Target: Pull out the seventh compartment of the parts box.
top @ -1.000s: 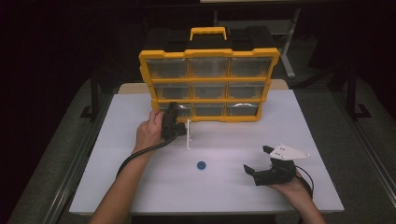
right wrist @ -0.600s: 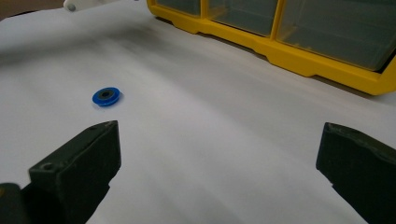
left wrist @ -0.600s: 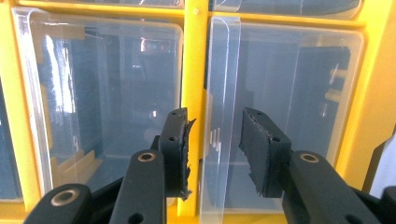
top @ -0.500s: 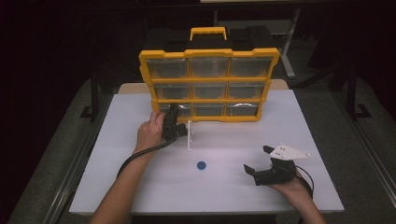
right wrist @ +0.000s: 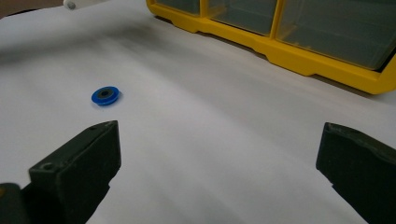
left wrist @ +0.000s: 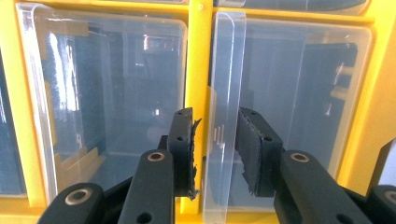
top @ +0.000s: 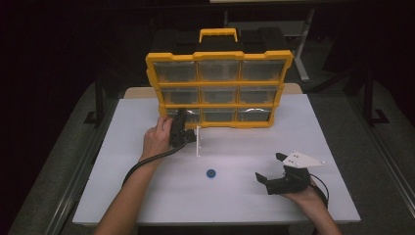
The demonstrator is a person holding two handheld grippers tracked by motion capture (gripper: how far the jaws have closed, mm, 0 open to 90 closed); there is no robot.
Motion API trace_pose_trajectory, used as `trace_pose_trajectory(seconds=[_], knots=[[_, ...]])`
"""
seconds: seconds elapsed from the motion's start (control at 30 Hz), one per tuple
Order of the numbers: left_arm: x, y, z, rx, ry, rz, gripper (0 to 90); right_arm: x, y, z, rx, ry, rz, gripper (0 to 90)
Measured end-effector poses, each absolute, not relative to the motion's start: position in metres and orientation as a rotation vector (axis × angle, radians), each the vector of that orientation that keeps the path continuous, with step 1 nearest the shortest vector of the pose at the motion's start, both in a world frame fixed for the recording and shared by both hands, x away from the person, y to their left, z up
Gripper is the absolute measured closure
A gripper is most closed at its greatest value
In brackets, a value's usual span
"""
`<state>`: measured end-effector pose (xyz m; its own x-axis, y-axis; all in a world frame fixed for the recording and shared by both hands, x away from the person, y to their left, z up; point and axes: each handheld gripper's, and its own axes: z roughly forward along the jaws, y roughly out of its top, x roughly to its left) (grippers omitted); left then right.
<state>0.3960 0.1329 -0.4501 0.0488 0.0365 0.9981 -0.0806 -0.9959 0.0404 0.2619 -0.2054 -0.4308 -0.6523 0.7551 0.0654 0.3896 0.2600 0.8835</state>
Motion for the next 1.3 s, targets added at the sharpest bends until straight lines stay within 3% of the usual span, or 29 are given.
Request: trace_pose_trajectory(seconds=[1.3], knots=[[0.3977, 0.1325, -0.4539, 2.202, -0.072, 2.144, 75.1, 0.2617, -0.2053, -0.4308, 1.046, 2.164, 1.357, 0.0]])
